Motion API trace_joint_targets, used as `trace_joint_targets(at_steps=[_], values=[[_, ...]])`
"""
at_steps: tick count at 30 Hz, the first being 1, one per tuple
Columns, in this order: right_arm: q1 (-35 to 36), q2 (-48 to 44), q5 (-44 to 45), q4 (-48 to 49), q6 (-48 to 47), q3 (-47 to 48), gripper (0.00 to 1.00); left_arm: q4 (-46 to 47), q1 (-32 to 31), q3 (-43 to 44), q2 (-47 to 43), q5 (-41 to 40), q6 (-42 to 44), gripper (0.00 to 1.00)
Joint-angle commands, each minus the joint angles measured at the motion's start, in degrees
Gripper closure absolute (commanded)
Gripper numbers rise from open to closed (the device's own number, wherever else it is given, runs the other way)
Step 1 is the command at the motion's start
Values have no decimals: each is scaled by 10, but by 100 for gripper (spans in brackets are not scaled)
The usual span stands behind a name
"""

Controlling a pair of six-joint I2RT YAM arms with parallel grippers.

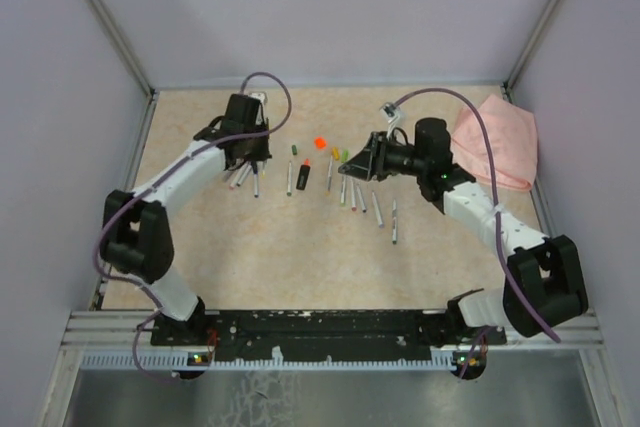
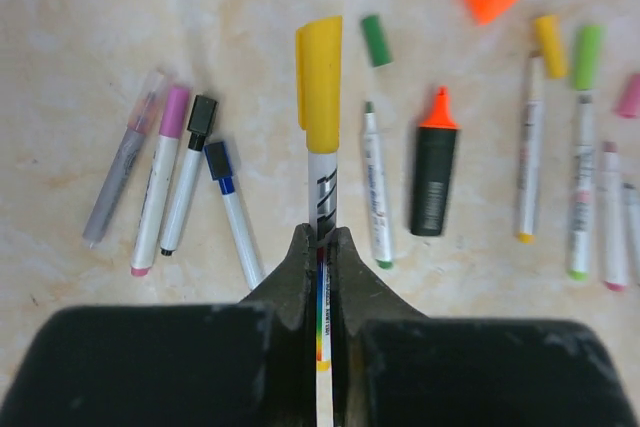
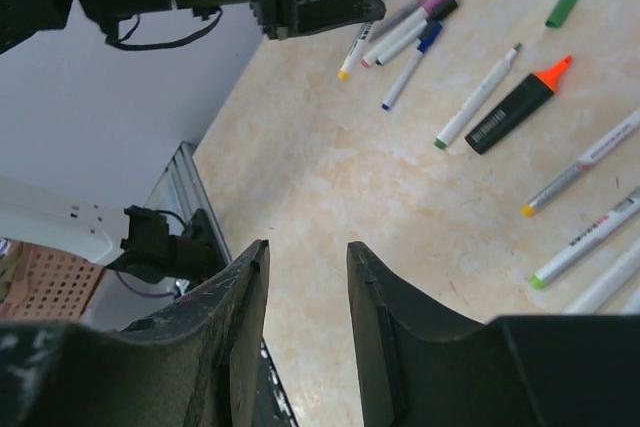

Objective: Open the pen caps
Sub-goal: Pick up the pen from the center of the board.

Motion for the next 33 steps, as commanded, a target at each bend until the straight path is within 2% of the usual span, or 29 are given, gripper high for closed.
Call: trace_joint_targets(at_steps=[1, 5, 8, 13, 22, 33], values=[[3, 5, -36, 57, 22, 54, 63, 58, 5, -62, -132, 83, -2, 100], [21, 12, -40, 111, 49, 68, 63, 183, 13, -175, -258, 187, -59, 100], [48, 25, -34, 148, 65, 80, 62, 306, 17, -272, -344, 249, -138, 100], [107, 48, -1, 129, 38, 117, 60, 478, 20, -397, -437, 293, -265, 100], [187, 54, 60, 113, -10, 113, 53, 519, 21, -427, -488, 312, -304, 100], [226, 74, 127, 93, -19, 132, 52, 562, 21, -446, -488, 335, -339, 100]])
